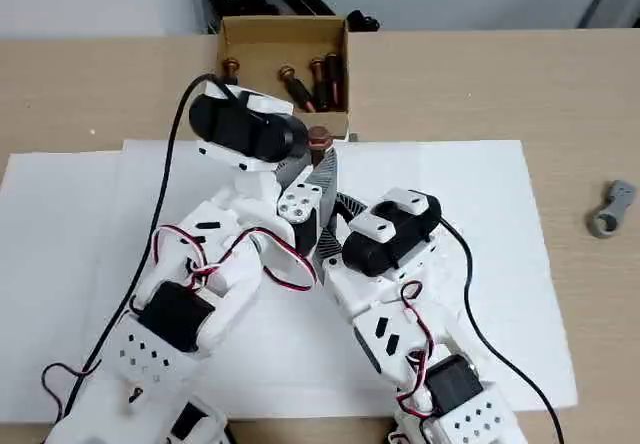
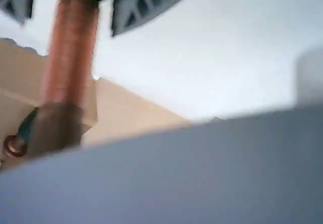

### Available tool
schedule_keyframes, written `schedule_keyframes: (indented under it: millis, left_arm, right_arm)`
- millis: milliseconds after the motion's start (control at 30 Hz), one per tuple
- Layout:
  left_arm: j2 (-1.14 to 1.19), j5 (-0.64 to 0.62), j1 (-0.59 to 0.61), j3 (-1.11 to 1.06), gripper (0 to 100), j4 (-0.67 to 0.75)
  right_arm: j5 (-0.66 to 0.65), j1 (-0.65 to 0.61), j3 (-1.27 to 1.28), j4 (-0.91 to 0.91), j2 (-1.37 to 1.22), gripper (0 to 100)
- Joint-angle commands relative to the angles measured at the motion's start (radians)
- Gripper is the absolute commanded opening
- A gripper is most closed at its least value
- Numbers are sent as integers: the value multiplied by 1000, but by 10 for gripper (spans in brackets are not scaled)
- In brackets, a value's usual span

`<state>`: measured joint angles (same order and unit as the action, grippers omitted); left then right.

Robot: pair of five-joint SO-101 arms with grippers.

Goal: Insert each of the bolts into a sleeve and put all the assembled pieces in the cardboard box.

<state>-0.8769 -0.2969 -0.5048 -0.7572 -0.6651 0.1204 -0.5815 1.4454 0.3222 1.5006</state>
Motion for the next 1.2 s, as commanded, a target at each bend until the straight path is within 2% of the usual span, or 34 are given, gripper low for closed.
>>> schedule_keyframes:
  millis: [0,267,500,667,967,1167]
  left_arm:
    - [0,-5,-6,7,5,15]
    - [3,-20,-64,8,5,14]
    - [2,-9,-58,-22,5,12]
    - [2,46,-58,-65,5,12]
    - [-3,51,-58,-87,6,14]
    - [-3,44,-58,-62,51,12]
  right_arm:
    - [8,-8,-38,-25,18,3]
    - [8,-8,-38,-25,18,3]
    - [8,-8,-38,-25,18,3]
    - [8,-8,-38,-25,18,3]
    - [8,-8,-38,-25,18,3]
    - [8,-8,-38,-25,18,3]
